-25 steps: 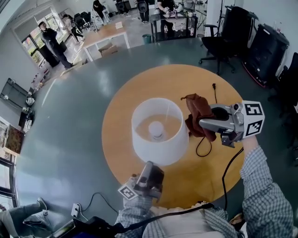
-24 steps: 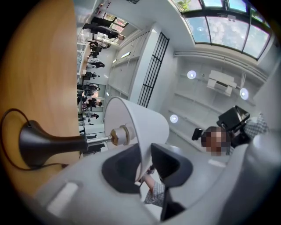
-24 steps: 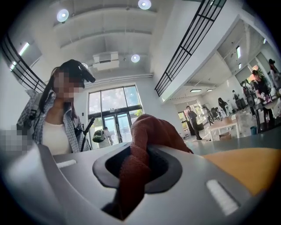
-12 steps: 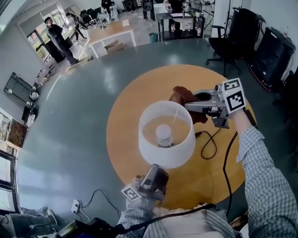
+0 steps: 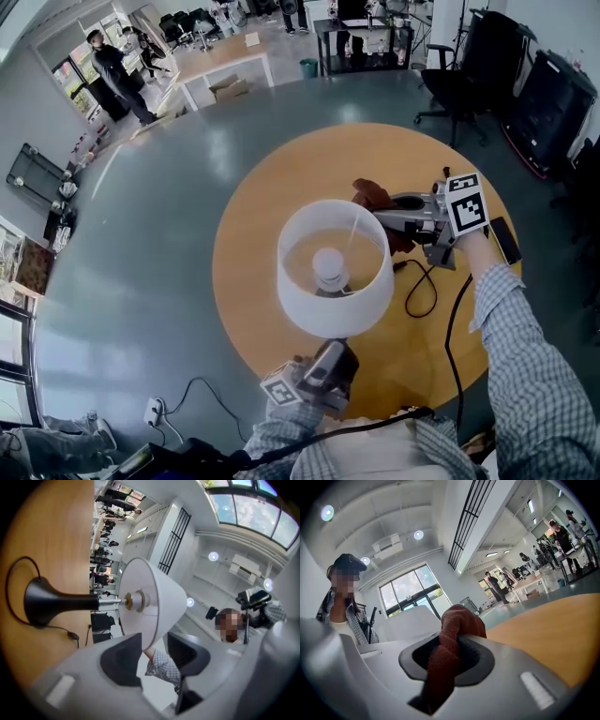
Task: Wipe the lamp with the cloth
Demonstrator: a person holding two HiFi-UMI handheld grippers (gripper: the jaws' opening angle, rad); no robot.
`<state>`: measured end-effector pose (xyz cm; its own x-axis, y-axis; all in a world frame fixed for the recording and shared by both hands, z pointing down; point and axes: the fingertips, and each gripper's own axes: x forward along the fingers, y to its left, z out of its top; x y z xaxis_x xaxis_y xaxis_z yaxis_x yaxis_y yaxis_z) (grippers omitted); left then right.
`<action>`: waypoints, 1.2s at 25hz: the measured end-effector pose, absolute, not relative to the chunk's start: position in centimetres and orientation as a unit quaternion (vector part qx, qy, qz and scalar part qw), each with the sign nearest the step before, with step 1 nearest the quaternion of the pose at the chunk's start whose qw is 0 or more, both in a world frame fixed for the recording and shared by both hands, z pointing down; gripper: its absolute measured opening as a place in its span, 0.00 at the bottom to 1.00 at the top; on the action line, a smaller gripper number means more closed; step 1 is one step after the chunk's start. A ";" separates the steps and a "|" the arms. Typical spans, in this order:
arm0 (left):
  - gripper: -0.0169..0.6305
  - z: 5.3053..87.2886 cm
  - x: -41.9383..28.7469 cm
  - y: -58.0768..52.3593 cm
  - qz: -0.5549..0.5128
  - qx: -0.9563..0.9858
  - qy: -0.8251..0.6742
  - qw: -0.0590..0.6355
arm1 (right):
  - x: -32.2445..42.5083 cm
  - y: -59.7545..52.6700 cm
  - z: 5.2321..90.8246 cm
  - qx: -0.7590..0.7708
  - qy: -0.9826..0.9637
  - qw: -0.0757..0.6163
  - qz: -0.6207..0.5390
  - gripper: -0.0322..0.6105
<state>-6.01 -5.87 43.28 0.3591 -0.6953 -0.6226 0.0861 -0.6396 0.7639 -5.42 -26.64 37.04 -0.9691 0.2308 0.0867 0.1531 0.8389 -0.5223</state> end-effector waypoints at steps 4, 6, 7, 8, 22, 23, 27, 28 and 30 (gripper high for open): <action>0.27 43.4 -3.5 -7.5 -0.507 0.744 -0.208 0.383 | -5.4 -26.9 37.5 -0.090 -0.956 0.076 0.269 0.16; 0.27 43.0 -3.6 -8.1 -0.508 0.746 -0.215 0.374 | -5.4 -26.9 37.4 -0.088 -0.957 0.074 0.266 0.16; 0.26 42.8 -3.7 -8.2 -0.506 0.749 -0.219 0.367 | -5.4 -26.9 37.3 -0.087 -0.957 0.074 0.265 0.16; 0.24 42.6 -3.8 -8.2 -0.504 0.753 -0.222 0.361 | -5.4 -26.8 37.3 -0.087 -0.958 0.074 0.263 0.16; 0.15 42.1 -8.0 -5.4 -0.511 0.760 -0.237 0.324 | -1.5 -21.9 37.3 -0.110 -0.962 0.048 0.244 0.16; 0.15 42.1 -8.8 -5.3 -0.518 0.757 -0.241 0.319 | -1.1 -20.9 37.3 -0.120 -0.962 0.048 0.241 0.16; 0.14 42.4 -12.0 -5.1 -0.547 0.737 -0.259 0.301 | 0.1 -16.6 38.7 -0.163 -0.958 0.080 0.222 0.16; 0.14 42.4 -12.4 -5.2 -0.550 0.735 -0.260 0.298 | 0.2 -15.9 39.0 -0.169 -0.957 0.088 0.219 0.16; 0.14 42.5 -12.8 -5.3 -0.551 0.736 -0.259 0.296 | 0.5 -15.4 39.2 -0.172 -0.956 0.089 0.219 0.16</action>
